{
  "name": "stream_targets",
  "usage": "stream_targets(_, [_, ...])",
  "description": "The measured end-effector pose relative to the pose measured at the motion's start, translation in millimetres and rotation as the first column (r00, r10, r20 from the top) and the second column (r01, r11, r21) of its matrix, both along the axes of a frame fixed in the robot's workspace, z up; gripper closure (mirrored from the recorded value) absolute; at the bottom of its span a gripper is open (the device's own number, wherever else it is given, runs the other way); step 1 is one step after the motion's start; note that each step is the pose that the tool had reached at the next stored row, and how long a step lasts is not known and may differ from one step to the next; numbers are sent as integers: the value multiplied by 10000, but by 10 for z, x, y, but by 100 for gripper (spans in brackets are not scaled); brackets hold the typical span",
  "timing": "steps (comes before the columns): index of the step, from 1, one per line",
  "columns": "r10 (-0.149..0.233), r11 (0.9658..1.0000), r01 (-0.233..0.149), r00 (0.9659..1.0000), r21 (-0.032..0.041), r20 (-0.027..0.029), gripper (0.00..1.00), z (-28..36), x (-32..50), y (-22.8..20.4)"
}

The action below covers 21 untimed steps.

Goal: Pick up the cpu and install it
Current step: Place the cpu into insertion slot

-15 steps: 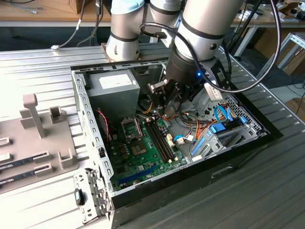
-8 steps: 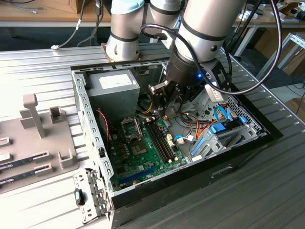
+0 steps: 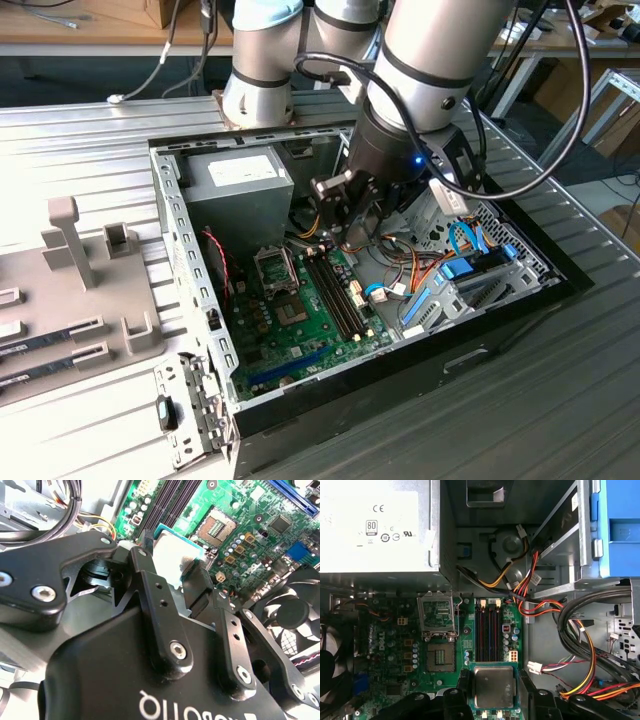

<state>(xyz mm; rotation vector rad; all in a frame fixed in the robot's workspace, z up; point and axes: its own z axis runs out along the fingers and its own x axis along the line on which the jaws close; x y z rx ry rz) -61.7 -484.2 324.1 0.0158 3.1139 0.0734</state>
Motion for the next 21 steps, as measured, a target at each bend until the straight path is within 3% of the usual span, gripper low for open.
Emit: stream_targets(21, [0, 10000, 0, 10000, -1, 0, 53, -57, 0, -14])
